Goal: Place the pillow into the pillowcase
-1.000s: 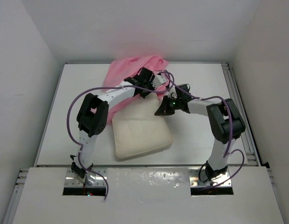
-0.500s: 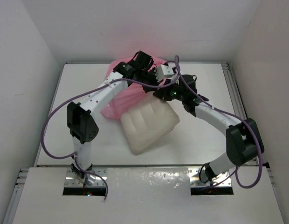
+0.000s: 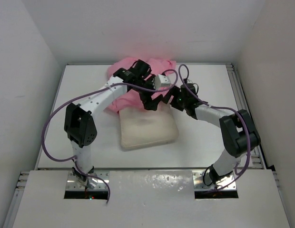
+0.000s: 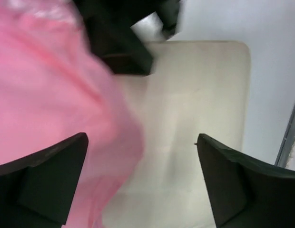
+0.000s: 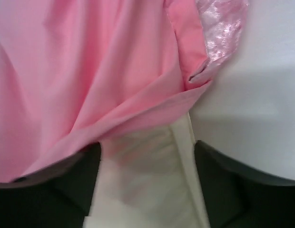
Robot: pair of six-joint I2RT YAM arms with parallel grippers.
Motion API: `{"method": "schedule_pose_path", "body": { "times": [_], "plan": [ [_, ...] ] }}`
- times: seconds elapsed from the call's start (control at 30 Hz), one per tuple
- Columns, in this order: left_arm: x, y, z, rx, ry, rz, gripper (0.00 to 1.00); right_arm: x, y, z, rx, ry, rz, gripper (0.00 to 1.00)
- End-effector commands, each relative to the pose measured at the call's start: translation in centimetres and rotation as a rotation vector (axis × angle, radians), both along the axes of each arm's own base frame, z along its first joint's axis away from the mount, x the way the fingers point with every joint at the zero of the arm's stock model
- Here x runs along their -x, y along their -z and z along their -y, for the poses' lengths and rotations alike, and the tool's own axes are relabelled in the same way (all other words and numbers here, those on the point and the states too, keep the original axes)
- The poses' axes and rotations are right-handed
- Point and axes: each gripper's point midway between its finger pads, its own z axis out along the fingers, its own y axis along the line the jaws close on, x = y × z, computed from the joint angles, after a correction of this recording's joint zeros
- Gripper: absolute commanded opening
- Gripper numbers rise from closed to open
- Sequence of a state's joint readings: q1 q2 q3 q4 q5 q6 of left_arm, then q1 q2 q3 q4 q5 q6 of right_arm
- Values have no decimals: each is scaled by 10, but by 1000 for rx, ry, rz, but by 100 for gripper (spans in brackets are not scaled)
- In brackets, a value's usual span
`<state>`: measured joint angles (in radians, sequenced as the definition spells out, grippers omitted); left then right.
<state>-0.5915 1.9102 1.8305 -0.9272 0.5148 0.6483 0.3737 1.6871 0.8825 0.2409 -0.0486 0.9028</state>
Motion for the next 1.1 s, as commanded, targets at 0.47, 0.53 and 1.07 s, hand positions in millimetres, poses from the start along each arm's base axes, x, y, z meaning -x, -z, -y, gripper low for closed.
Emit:
{"method": "schedule_pose_path", "body": {
  "times": [0.47, 0.53, 1.07],
  "plan": [
    [-40, 94, -231, -221, -557, -39, 61, 63, -2, 17, 93, -426, -68, 75],
    [-44, 108, -231, -225, -544, -52, 84, 73, 1, 5, 40, -463, -71, 86],
    [-51, 153, -178, -91, -389, -52, 23, 87, 12, -63, -183, -588, -140, 15]
  ]
}}
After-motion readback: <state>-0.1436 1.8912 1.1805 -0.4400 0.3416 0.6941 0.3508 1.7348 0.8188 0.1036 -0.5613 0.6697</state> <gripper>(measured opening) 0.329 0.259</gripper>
